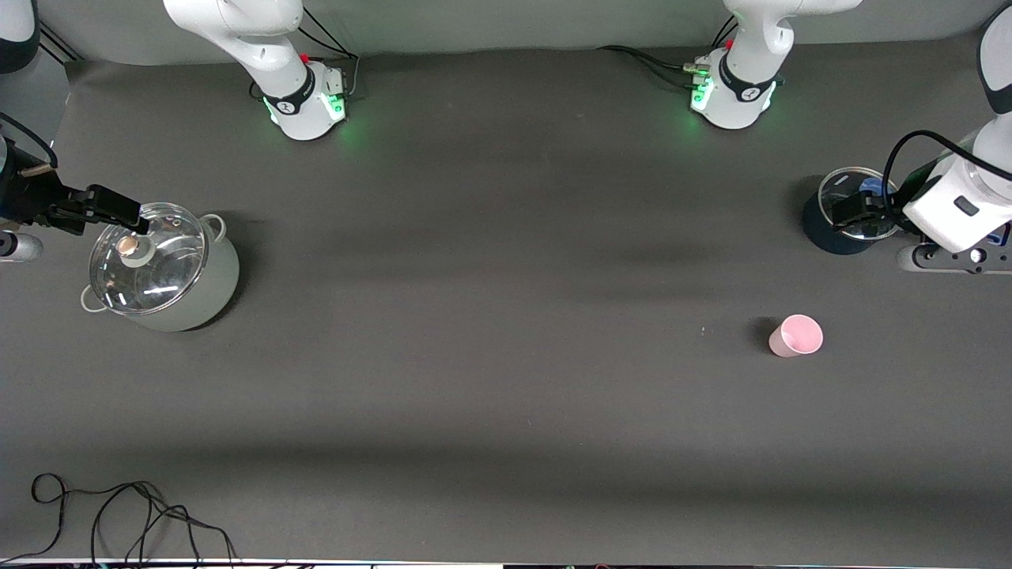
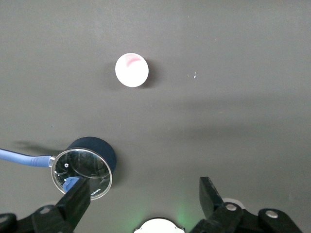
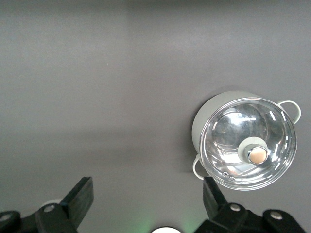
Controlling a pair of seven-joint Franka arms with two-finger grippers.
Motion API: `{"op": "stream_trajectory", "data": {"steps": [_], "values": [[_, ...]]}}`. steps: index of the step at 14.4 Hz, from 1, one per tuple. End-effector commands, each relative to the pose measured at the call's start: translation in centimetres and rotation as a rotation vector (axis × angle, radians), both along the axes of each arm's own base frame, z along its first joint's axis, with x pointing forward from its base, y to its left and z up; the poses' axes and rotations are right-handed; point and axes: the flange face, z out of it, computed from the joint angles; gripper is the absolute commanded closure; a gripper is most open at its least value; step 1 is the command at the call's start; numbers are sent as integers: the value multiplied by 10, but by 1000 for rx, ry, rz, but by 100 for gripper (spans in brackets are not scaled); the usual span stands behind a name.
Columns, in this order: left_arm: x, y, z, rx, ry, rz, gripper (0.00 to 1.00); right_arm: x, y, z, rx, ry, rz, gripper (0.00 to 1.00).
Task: Transfer pink cup from left to right arm
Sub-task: 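Move the left gripper over the pink cup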
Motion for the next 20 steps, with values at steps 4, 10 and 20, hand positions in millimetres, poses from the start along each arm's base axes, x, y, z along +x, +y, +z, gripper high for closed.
{"op": "stream_trajectory", "data": {"steps": [4, 10, 20], "values": [[-1, 1, 7, -1, -17, 1, 0, 3, -4, 4, 34, 3, 7, 0], [0, 1, 6, -1, -18, -1, 0, 3, -2, 3, 34, 5, 7, 0], [54, 31, 9, -81, -192, -461, 0, 3, -5, 3, 34, 3, 7, 0]]}}
